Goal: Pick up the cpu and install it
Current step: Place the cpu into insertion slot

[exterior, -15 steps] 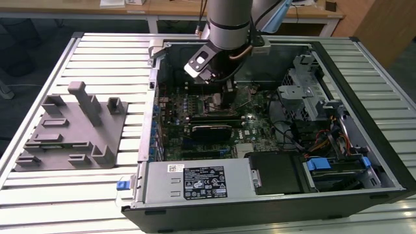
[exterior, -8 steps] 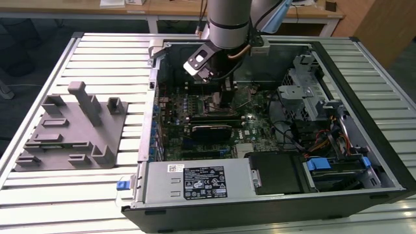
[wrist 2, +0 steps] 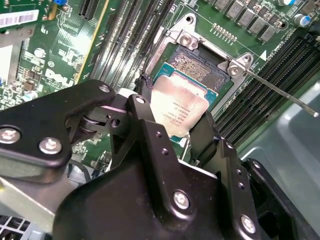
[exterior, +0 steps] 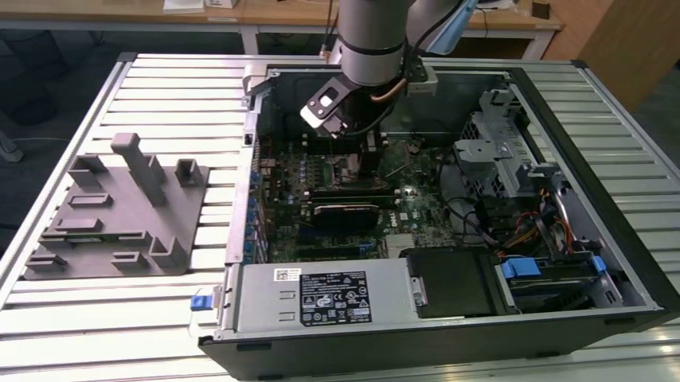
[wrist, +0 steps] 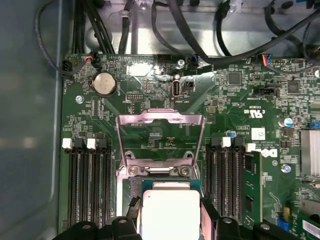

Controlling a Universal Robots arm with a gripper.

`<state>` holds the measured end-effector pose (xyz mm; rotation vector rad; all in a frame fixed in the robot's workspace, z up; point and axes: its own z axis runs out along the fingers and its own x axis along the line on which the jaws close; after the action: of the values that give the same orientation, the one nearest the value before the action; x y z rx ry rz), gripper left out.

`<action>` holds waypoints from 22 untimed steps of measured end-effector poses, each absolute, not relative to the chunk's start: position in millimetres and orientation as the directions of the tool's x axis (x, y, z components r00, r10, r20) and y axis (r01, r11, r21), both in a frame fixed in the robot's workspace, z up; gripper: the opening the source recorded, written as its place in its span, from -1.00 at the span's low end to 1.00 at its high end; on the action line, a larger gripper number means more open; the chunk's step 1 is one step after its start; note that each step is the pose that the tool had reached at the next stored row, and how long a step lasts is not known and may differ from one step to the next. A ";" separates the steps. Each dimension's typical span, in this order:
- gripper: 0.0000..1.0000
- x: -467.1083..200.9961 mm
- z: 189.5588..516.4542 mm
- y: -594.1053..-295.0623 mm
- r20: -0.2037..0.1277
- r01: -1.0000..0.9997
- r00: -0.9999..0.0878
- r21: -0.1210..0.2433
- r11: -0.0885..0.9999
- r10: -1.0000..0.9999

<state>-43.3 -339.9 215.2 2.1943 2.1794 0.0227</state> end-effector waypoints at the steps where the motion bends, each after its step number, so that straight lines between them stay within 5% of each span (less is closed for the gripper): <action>1: 0.09 -43.3 214.7 -339.2 -0.024 0.999 0.007 0.045 -0.006 1.000; 22: 0.09 -49.2 198.6 -334.3 -0.024 0.999 0.012 0.045 -0.011 1.000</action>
<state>-49.2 -334.3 198.6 2.1990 2.1744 0.0220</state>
